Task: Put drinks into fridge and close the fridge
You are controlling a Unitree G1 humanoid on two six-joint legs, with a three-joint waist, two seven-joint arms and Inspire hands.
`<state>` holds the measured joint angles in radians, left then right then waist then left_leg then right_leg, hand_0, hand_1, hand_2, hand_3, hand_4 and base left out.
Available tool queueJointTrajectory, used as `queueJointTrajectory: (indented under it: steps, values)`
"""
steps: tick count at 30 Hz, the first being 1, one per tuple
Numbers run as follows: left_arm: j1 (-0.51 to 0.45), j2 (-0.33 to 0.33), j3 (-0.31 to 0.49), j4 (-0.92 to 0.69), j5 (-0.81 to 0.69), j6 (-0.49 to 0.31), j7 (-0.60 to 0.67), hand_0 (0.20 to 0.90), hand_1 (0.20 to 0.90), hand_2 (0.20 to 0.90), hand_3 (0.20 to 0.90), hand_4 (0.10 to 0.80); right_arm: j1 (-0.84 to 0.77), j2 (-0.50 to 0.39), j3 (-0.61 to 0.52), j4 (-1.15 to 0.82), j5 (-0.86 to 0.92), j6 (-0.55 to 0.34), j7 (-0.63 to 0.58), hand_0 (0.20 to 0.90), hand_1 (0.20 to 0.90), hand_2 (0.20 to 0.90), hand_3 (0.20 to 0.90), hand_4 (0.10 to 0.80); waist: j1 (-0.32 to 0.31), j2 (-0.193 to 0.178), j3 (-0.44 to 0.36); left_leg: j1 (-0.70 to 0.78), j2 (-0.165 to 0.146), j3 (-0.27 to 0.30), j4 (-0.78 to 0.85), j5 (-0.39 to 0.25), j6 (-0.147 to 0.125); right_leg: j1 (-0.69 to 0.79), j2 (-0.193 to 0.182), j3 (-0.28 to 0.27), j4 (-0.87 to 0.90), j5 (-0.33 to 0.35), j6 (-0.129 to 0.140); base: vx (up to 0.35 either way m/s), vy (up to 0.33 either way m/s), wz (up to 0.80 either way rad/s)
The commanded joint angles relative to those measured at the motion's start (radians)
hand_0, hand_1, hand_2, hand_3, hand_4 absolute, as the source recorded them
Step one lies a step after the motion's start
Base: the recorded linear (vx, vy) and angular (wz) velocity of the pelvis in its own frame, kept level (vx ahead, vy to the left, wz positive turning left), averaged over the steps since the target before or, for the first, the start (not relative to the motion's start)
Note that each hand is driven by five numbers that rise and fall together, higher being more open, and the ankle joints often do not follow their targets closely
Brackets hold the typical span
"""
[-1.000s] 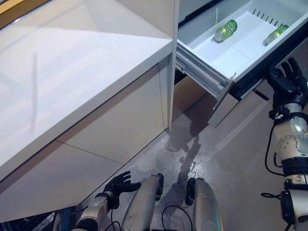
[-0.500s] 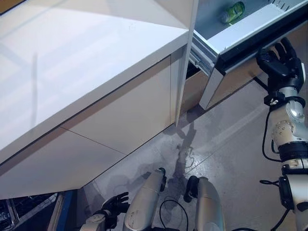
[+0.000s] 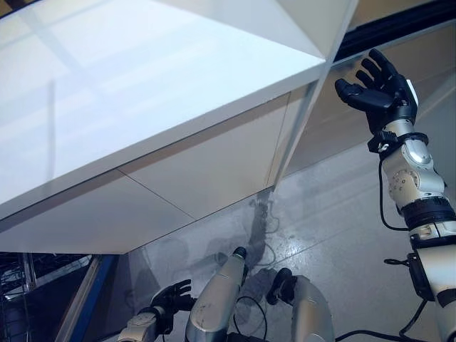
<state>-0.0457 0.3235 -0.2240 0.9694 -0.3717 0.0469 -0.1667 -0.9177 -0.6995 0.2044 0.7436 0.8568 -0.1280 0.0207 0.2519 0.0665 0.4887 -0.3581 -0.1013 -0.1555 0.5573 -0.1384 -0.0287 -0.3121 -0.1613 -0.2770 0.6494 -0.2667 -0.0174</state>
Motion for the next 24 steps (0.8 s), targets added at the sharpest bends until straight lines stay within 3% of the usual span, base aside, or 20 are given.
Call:
queueJointTrajectory:
  steps: [1, 8, 11, 13, 15, 18, 24]
  values:
    - [0.072, 0.072, 0.001, -0.012, 0.056, -0.016, -0.015, 0.9, 0.9, 0.9, 0.9, 0.8, -0.118, -0.011, -0.013, -0.071, 0.012, -0.091, 0.042, 0.9, 0.9, 0.9, 0.9, 0.8, 0.002, -0.046, -0.109, 0.074, -0.001, 0.05, -0.109, -0.032, 0.092, 0.072, 0.045, 0.043, -0.098, 0.058, -0.004, 0.025, -0.076, -0.02]
    - [0.089, 0.077, 0.039, -0.01, 0.087, -0.011, -0.015, 0.9, 0.9, 0.9, 0.9, 0.8, 0.02, -0.036, -0.068, -0.251, -0.106, -0.07, -0.036, 0.9, 0.9, 0.9, 0.9, 0.8, -0.05, -0.088, -0.164, 0.146, 0.021, 0.068, -0.197, -0.019, 0.081, 0.141, 0.09, 0.087, -0.254, 0.101, 0.011, -0.012, -0.075, -0.13]
    - [0.092, 0.067, 0.057, -0.004, 0.091, -0.001, -0.015, 0.9, 0.9, 0.9, 0.9, 0.8, 0.109, -0.059, -0.097, -0.316, -0.196, -0.016, -0.07, 0.9, 0.9, 0.9, 0.9, 0.8, -0.081, -0.101, -0.2, 0.179, 0.028, 0.083, -0.245, -0.006, 0.073, 0.167, 0.1, 0.106, -0.324, 0.124, 0.019, -0.031, -0.02, -0.31]
    - [0.105, 0.045, 0.076, 0.006, 0.094, -0.002, -0.019, 0.9, 0.9, 0.9, 0.9, 0.8, 0.263, -0.052, -0.149, -0.377, -0.173, 0.055, -0.057, 0.9, 0.9, 0.9, 0.9, 0.8, -0.128, -0.109, -0.252, 0.229, 0.036, 0.107, -0.314, 0.007, 0.062, 0.203, 0.112, 0.129, -0.402, 0.143, 0.034, -0.027, -0.001, -0.32]
    - [0.111, 0.034, 0.082, 0.011, 0.095, -0.008, -0.022, 0.9, 0.9, 0.9, 0.9, 0.8, 0.344, -0.026, -0.177, -0.403, -0.148, 0.092, -0.051, 0.9, 0.9, 0.9, 0.9, 0.8, -0.144, -0.111, -0.279, 0.255, 0.04, 0.118, -0.352, 0.017, 0.058, 0.223, 0.119, 0.14, -0.439, 0.152, 0.04, -0.033, -0.01, -0.23]
    - [0.116, 0.009, 0.099, 0.017, 0.082, -0.006, -0.013, 0.9, 0.9, 0.9, 0.9, 0.8, 0.563, 0.087, -0.202, -0.428, -0.145, 0.113, -0.012, 0.9, 0.9, 0.9, 0.9, 0.8, -0.185, -0.11, -0.332, 0.309, 0.05, 0.147, -0.421, 0.032, 0.049, 0.262, 0.127, 0.15, -0.496, 0.167, 0.054, -0.041, -0.011, -0.47]
    - [0.108, -0.019, 0.125, 0.019, 0.046, -0.001, 0.006, 0.9, 0.9, 0.9, 0.9, 0.8, 0.838, 0.261, -0.2, -0.279, -0.193, 0.139, 0.076, 0.9, 0.9, 0.9, 0.9, 0.8, -0.24, -0.098, -0.382, 0.382, 0.062, 0.191, -0.497, 0.051, 0.041, 0.316, 0.141, 0.16, -0.54, 0.174, 0.065, -0.067, 0.001, -0.26]
